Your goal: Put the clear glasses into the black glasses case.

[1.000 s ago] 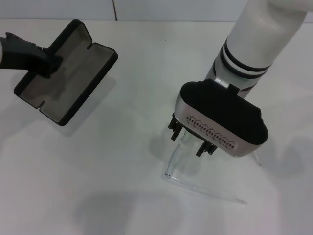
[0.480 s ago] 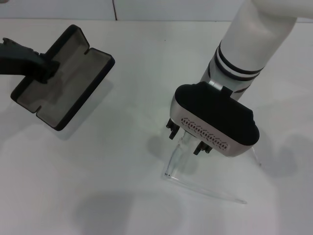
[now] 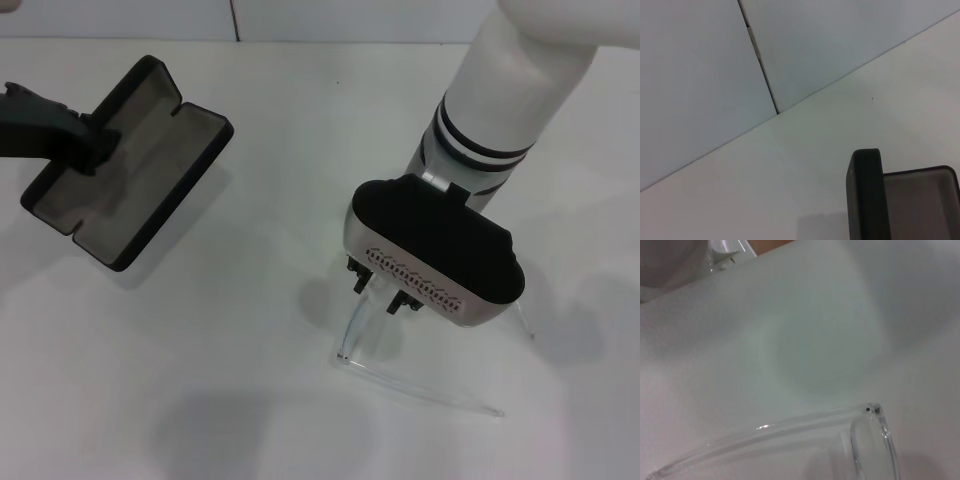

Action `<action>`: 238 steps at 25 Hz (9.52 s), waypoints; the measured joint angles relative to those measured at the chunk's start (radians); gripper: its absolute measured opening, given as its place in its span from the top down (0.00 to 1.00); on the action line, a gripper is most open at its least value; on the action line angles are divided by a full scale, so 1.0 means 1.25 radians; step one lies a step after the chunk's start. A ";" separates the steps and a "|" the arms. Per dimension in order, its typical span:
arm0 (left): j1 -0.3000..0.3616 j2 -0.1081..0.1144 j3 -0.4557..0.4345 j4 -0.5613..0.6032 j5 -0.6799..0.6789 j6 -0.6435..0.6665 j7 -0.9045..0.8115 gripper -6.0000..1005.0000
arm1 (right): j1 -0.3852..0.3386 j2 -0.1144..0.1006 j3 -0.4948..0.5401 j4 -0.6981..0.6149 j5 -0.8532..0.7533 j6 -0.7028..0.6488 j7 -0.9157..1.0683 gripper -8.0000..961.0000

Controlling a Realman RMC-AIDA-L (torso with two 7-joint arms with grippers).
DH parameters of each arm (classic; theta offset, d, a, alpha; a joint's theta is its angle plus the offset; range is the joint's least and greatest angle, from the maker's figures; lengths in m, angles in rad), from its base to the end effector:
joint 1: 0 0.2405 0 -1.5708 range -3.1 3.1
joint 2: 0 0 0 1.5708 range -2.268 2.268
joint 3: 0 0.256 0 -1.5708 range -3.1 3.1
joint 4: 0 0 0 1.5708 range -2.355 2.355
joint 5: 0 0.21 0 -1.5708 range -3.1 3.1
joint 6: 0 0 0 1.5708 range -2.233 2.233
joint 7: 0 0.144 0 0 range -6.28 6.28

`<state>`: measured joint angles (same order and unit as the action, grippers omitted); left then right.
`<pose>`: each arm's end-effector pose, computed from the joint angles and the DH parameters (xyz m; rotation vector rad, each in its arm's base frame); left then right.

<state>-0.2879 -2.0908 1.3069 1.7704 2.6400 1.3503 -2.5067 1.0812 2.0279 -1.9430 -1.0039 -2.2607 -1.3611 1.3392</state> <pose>-0.1985 0.3401 0.0796 -2.2395 -0.7339 0.1985 0.0697 0.3524 -0.1039 2.4387 1.4449 0.7078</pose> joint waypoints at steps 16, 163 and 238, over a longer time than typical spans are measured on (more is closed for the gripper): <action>0.013 0.000 0.010 0.011 0.000 0.001 0.001 0.80 | 0.005 0.000 -0.022 0.014 0.000 0.019 0.024 0.76; 0.049 0.000 0.064 -0.157 -1.091 0.064 0.598 0.90 | -0.306 -0.012 1.048 0.286 0.469 -0.437 0.020 0.95; -0.002 -0.001 0.052 -0.285 -1.131 0.090 0.697 0.91 | -0.275 -0.011 1.024 0.316 0.522 -0.484 -0.018 0.95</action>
<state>-0.2899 -2.0925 1.3723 1.4138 1.2268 1.4632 -1.6360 0.7376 2.0141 -0.6627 -0.6090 -1.6084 -1.9665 1.3161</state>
